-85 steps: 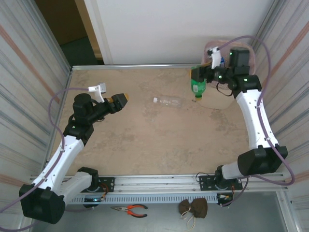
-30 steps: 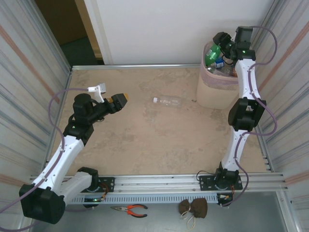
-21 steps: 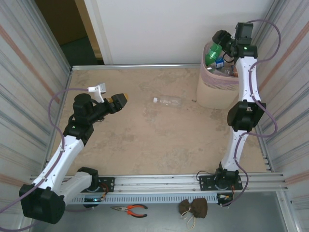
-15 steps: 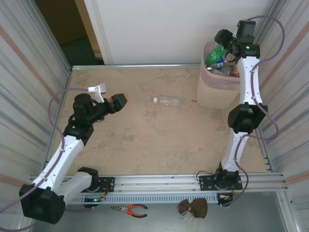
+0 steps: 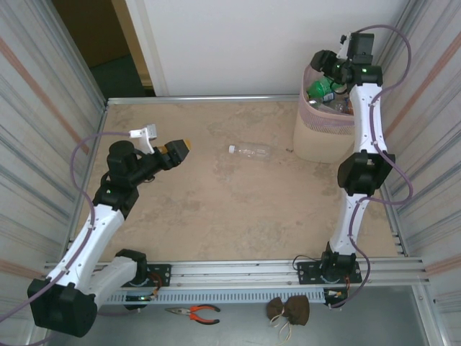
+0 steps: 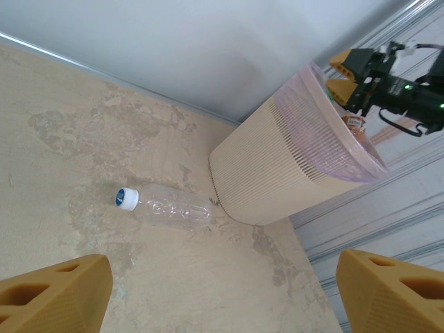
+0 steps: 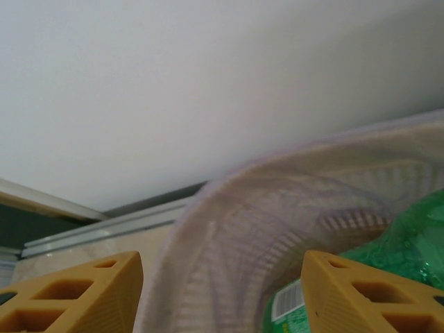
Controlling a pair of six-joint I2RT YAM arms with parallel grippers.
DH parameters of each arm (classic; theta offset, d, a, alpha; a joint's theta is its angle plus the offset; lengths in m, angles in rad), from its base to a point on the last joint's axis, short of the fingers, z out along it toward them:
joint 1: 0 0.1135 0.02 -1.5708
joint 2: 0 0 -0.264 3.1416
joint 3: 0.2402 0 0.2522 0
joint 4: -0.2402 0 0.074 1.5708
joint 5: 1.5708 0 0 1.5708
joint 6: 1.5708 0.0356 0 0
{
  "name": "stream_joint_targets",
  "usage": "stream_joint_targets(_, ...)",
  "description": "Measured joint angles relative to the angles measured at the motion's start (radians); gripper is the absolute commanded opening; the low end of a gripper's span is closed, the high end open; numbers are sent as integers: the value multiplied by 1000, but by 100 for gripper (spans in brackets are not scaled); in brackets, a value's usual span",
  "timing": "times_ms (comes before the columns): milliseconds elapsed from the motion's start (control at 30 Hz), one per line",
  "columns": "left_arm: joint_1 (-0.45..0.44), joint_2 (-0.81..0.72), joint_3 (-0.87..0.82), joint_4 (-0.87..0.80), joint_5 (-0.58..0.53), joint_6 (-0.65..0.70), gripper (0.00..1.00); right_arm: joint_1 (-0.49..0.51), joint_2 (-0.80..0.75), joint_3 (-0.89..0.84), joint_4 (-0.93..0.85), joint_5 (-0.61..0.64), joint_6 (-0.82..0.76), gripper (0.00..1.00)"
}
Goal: Put the plastic bottles in the bin
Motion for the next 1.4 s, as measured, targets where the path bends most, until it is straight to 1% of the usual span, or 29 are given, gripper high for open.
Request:
stream_joint_targets(100,0,-3,-2,0,0,0,84,-19,35,9,0,-16,-10,59)
stream_joint_targets(233,0,-3,-5,0,0,0,85,-31,32,27,-34,-8,-30,59)
stream_joint_targets(467,0,-2,-14,5,0,-7,85,-69,-30,7,-98,-15,-51,60)
stream_joint_targets(767,0,43,-18,43,11,-18,83,-163,-292,-236,-71,-103,-53,59)
stream_joint_targets(1000,-7,134,-13,61,39,-26,80,-164,-468,-456,-34,-173,-77,59)
stream_joint_targets(1100,-43,200,31,30,31,-21,76,-158,-528,-532,-23,-190,-78,60)
stream_joint_targets(1200,-98,272,101,-13,2,-16,75,-145,-578,-582,-17,-198,-82,60)
stream_joint_targets(1267,-135,315,137,-30,-39,-37,76,-133,-615,-621,-11,-200,-84,60)
stream_joint_targets(1333,-165,353,169,-63,-100,-74,75,-124,-640,-640,-12,-201,-86,60)
stream_joint_targets(1400,-196,406,226,-135,-188,-132,74,-120,-660,-653,-11,-201,-93,60)
